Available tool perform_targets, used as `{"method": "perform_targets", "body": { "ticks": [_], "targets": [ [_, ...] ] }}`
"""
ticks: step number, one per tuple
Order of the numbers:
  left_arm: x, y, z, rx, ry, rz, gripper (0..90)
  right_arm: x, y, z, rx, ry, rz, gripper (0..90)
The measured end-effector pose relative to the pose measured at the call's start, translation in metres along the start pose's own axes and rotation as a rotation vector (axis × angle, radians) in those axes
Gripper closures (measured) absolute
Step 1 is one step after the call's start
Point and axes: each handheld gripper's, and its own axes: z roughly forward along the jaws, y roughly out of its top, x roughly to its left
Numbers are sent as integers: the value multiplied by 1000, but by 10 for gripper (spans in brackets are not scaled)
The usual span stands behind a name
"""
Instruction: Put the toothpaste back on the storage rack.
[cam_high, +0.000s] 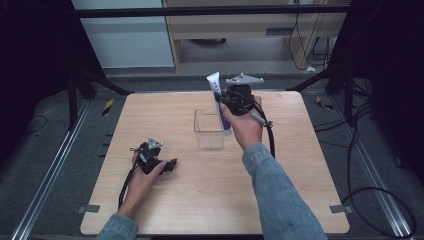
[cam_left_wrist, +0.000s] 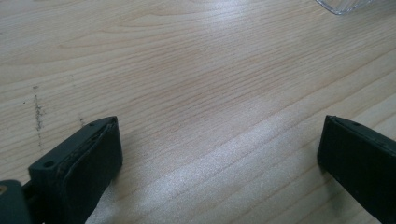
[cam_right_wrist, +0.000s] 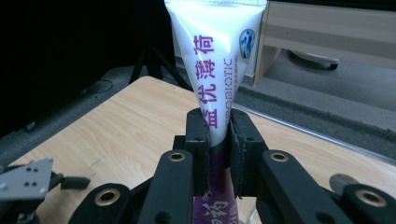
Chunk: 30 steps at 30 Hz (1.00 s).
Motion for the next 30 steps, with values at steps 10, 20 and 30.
{"method": "perform_targets", "body": {
  "ticks": [10,20,30],
  "targets": [
    [0,0,0,0,-1,1,0,-2,12,27,-58,-8,24,795],
    [0,0,0,0,0,1,0,0,15,44,-111,-38,20,794],
    [0,0,0,0,-1,0,0,-6,10,60,-129,-60,24,794]
  ]
}}
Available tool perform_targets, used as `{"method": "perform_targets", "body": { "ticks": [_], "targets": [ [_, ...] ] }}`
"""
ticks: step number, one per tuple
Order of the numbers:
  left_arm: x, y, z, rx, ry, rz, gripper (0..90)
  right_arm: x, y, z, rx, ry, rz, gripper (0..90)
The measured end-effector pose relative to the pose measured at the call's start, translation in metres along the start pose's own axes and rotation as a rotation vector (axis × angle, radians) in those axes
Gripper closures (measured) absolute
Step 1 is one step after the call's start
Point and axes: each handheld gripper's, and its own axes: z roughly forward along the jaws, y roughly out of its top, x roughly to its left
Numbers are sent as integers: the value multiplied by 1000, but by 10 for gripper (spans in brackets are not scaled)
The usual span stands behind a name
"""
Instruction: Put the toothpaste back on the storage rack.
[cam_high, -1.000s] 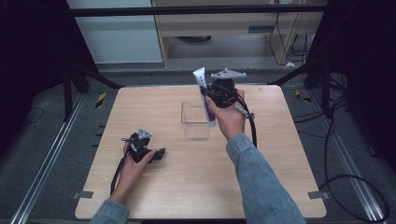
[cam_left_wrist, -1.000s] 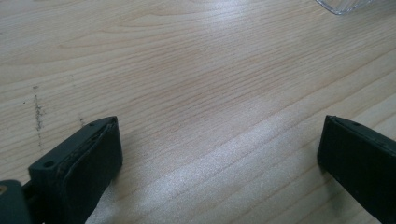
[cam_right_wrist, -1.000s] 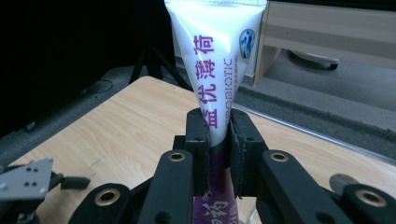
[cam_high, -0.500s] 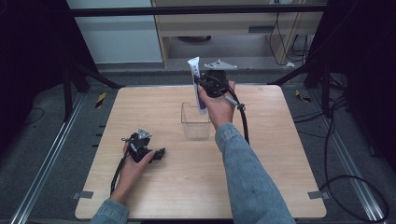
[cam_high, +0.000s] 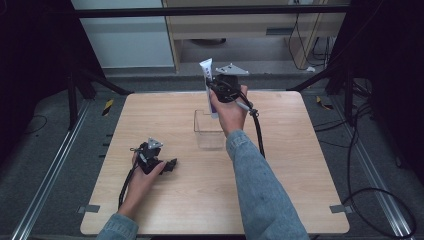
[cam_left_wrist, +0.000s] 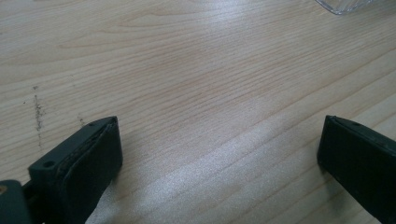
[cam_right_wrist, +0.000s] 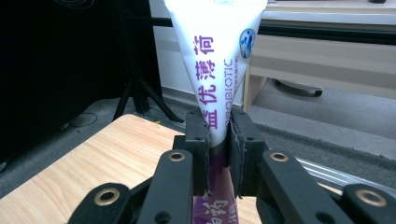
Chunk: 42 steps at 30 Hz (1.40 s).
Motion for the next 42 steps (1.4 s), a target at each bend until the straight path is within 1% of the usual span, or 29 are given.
{"method": "perform_targets", "body": {
  "ticks": [3,7,10,16,23,27,36,42],
  "targets": [
    [0,0,0,0,0,0,0,-1,-5,7,-4,1,11,793],
    [0,0,0,0,0,1,0,0,-8,10,-3,0,5,794],
    [0,0,0,0,0,1,0,1,-14,13,-1,-3,1,793],
    [0,0,0,0,0,-1,0,1,-19,16,2,-4,-3,793],
    [0,0,0,0,0,-2,0,-3,-28,21,14,-8,10,793],
    [0,0,0,0,0,-2,0,-3,-29,22,19,-9,9,792],
    [0,0,0,2,0,0,0,-3,-38,27,30,-2,-1,792],
    [0,0,0,3,0,2,0,-1,-43,31,39,7,2,791]
  ]
}}
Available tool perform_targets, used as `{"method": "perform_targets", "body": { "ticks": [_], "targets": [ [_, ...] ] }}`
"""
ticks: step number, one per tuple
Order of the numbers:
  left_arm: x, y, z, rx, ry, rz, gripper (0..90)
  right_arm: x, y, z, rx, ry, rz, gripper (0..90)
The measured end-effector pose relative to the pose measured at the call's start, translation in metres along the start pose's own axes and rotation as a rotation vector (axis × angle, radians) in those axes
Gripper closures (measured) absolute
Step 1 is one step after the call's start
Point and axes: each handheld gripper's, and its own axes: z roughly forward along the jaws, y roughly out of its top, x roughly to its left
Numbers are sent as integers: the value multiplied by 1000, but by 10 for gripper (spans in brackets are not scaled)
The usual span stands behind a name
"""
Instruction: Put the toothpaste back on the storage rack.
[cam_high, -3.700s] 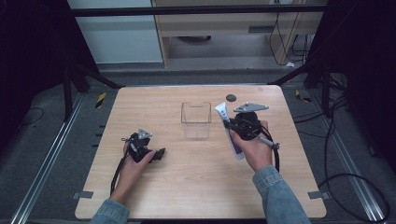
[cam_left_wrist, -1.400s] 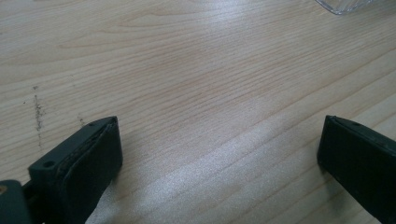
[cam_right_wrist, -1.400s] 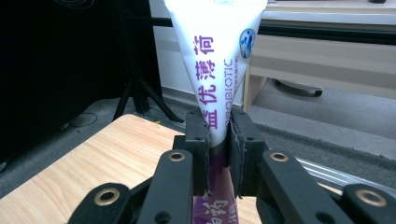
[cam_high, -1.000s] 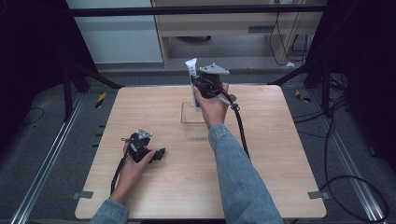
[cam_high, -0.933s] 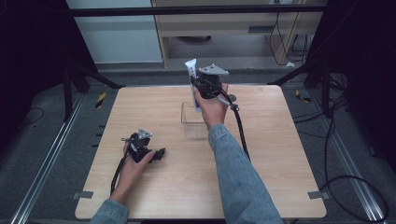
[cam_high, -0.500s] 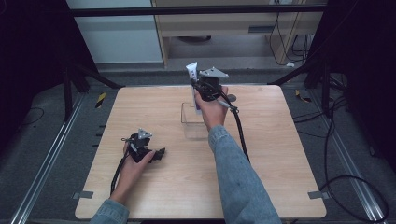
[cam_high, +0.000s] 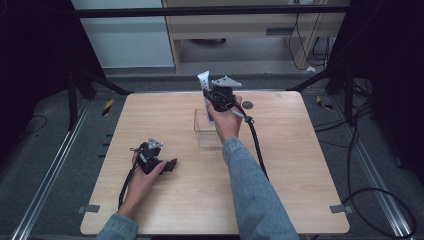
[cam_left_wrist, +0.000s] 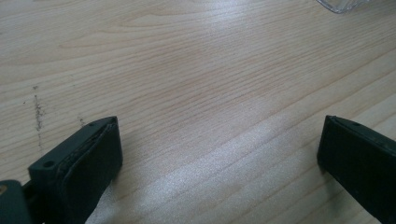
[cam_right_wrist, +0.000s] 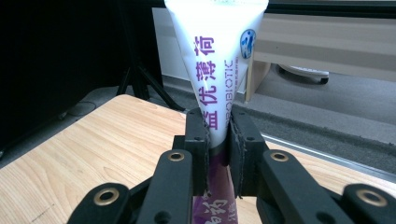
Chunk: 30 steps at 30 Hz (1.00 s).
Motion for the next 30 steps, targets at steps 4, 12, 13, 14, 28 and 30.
{"method": "perform_targets", "body": {
  "ticks": [4,12,13,14,28,30],
  "targets": [
    [0,0,0,-1,0,-1,0,1,-3,0,9,2,-4,791],
    [0,0,0,0,0,0,0,1,-9,2,25,0,-14,791],
    [0,0,0,0,0,0,0,1,-10,2,26,2,-19,791],
    [0,0,0,0,0,0,0,2,-11,2,31,1,-17,791],
    [0,0,0,0,0,0,0,3,-22,6,67,9,-35,790],
    [0,0,0,0,0,0,0,3,-22,6,67,10,-32,790]
  ]
}}
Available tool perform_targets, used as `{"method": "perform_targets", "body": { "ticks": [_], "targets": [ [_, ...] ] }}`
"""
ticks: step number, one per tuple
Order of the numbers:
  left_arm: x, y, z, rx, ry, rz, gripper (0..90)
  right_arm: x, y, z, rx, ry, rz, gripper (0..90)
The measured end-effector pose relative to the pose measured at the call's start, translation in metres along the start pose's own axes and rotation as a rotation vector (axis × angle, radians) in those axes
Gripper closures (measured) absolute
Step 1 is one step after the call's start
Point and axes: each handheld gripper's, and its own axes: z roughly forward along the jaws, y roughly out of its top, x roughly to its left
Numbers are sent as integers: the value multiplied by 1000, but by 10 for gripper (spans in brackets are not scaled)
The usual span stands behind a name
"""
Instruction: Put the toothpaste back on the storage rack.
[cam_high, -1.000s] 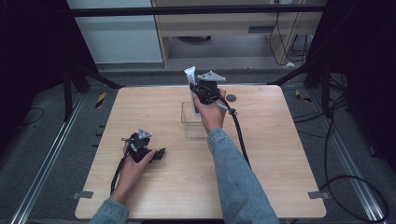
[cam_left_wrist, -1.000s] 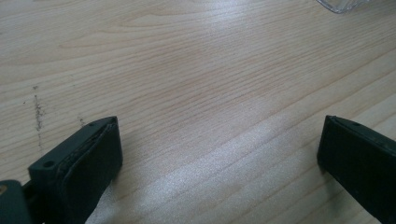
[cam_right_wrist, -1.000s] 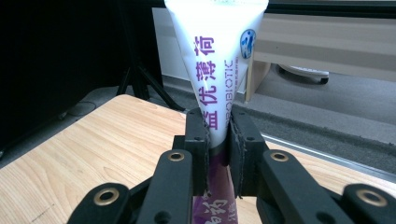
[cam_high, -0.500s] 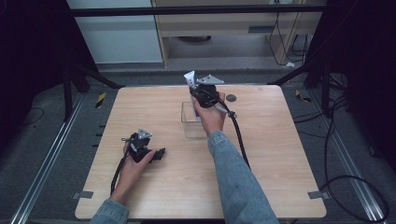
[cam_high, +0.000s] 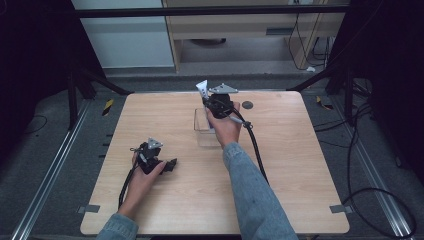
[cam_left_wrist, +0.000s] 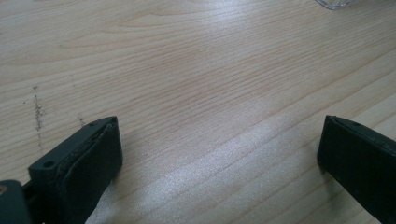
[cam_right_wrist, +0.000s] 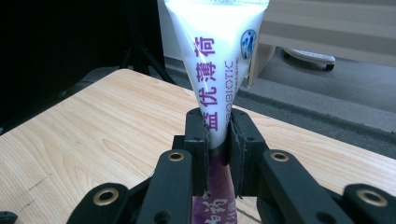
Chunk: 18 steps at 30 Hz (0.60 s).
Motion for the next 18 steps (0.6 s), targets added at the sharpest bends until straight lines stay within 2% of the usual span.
{"method": "perform_targets", "body": {
  "ticks": [18],
  "targets": [
    [0,0,0,0,0,-1,0,1,-8,-3,14,-1,-10,791]
  ]
}}
